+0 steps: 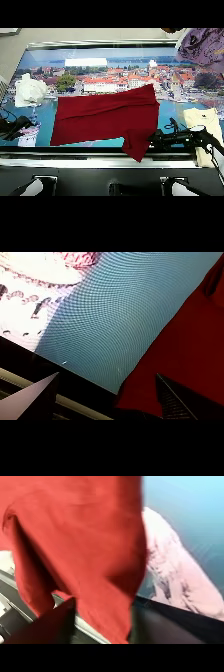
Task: Fold the clothes and pants, and hang the long-sleeved shirts on hangers.
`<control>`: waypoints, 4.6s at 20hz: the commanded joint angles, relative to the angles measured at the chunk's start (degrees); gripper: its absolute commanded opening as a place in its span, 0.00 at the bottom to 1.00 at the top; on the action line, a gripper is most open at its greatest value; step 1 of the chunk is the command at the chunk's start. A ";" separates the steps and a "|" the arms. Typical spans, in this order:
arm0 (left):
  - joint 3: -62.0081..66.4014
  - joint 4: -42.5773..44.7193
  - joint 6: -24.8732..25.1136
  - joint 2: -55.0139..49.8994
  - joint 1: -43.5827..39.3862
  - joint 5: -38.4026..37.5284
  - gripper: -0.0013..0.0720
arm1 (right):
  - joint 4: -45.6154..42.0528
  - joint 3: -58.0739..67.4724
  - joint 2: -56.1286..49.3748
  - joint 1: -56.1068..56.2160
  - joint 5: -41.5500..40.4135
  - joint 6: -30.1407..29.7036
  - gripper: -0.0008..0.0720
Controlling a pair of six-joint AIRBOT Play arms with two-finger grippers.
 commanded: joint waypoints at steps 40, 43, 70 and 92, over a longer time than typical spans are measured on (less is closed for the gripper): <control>-21.44 -25.77 23.23 -8.22 5.31 4.87 0.74 | 3.61 -2.05 5.11 0.02 -2.08 -1.03 0.05; -21.42 -25.75 23.21 -8.48 5.05 5.60 0.32 | 3.58 -2.05 5.11 0.02 -1.97 -1.03 0.05; -21.09 -22.73 5.64 21.75 5.03 4.74 0.04 | -7.85 10.45 28.74 0.02 4.04 15.69 0.05; 8.74 -21.51 8.02 -21.81 -13.53 23.34 0.04 | -10.01 42.99 -13.79 9.68 -15.67 11.43 0.05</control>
